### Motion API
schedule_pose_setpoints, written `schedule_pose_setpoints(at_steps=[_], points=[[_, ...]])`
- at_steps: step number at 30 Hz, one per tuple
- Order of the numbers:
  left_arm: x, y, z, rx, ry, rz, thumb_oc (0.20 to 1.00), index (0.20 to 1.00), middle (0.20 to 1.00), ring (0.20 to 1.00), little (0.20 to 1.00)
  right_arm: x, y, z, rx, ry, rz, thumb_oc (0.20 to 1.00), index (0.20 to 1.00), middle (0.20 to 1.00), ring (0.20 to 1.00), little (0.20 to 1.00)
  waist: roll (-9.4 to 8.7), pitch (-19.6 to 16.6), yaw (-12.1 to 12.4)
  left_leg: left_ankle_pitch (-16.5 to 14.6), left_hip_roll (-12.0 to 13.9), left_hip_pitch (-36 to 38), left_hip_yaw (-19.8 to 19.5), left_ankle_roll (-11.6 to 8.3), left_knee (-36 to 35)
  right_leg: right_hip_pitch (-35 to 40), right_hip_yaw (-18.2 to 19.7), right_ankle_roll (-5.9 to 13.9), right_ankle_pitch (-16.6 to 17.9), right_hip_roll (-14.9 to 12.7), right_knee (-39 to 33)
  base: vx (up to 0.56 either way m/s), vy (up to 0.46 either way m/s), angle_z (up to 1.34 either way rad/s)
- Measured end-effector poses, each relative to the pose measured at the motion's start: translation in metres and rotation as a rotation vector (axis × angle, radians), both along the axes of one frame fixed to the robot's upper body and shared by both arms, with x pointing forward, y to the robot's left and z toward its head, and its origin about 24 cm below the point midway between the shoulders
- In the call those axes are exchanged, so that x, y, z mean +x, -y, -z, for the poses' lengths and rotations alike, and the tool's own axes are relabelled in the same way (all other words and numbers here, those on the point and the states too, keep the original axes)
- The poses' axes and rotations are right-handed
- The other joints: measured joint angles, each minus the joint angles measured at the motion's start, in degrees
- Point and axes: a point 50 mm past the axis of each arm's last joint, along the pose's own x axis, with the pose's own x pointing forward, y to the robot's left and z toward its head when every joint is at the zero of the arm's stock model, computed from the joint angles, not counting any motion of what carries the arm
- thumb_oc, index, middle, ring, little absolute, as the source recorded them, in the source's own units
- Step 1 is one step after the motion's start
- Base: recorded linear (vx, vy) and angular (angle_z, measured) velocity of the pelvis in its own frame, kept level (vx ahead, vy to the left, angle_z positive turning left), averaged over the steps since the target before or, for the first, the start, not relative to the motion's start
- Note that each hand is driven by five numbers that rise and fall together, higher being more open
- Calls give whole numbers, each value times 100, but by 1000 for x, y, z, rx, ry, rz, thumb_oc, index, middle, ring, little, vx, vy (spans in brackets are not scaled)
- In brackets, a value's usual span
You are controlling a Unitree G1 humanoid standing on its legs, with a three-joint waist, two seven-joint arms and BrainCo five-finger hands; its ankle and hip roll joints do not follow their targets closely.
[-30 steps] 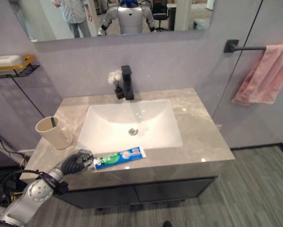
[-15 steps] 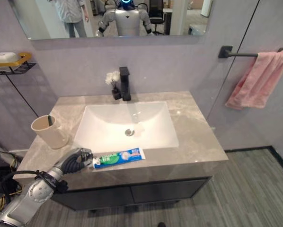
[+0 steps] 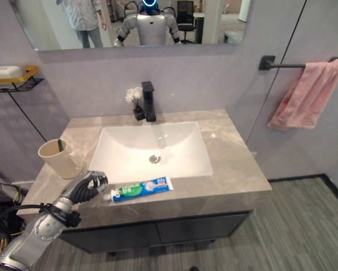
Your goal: Put brush and paste in cup on sink, flatten towel.
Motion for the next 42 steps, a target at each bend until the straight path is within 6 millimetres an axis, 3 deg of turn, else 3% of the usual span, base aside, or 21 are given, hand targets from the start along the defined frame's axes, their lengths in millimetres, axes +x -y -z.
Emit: schedule_pose_setpoints(at_steps=[1,2,3,4,8,15,23,33,39,42], points=[[1,-2,-3,0,15,-11,200,200,200,200,200,0,0,0,-2,0,0,1000,1000,1000,1000,1000,4,-2,-8,0,1,0,0,0,0,0,1,0,0,2,0,0,0,0],[1,-3,-4,0,24,-17,517,517,517,517,517,0,0,0,-1,1,0,1000,1000,1000,1000,1000,6,-3,-10,0,2,0,0,0,0,0,1,-1,1,2,0,0,0,0],[1,-4,-4,-1,31,-23,589,589,589,589,589,0,0,0,-1,1,0,1000,1000,1000,1000,1000,9,-5,-7,0,1,0,0,0,0,0,1,-1,1,2,0,0,0,0],[1,-4,-4,-1,33,-24,1000,1000,1000,1000,1000,1,0,0,-1,2,0,1000,1000,1000,1000,1000,10,-6,-4,0,1,0,0,0,0,0,1,-2,2,2,0,0,0,0],[1,-4,-6,-6,41,-29,1000,1000,1000,1000,1000,7,0,0,-1,16,-5,1000,1000,1000,1000,1000,9,-8,-13,0,-2,4,5,1,1,1,8,-4,3,3,0,0,0,0],[3,12,-2,-189,51,-39,1000,1000,1000,1000,1000,10,-1,-1,1,23,-9,1000,1000,1000,1000,1000,91,-59,-102,0,-5,14,24,1,1,2,33,-3,3,3,0,0,0,0],[10,33,2,-257,6,39,1000,1000,1000,1000,1000,9,0,0,-3,8,1,1000,1000,1000,1000,1000,269,-58,-218,-31,16,66,231,-11,-5,-66,246,-7,24,56,0,3,-15,-14],[8,30,13,-313,-102,28,1000,1000,1000,1000,1000,5,1,0,-2,4,22,1000,1000,1000,1000,1000,463,-26,-279,-38,48,-21,290,-26,-3,-178,288,-17,28,102,0,2,-2,-1],[-4,25,21,-345,-164,21,1000,1000,1000,1000,1000,6,8,-3,-19,12,42,1000,1000,1000,1000,1000,563,20,-253,-47,47,-108,297,-30,-4,-266,294,-28,21,100,0,0,0,0],[-11,25,15,-385,-163,32,1000,1000,1000,1000,1000,5,10,-4,-22,11,42,1000,1000,1000,1000,1000,561,34,-233,-47,49,-108,298,-30,-4,-267,294,-27,21,105,0,0,0,0]])
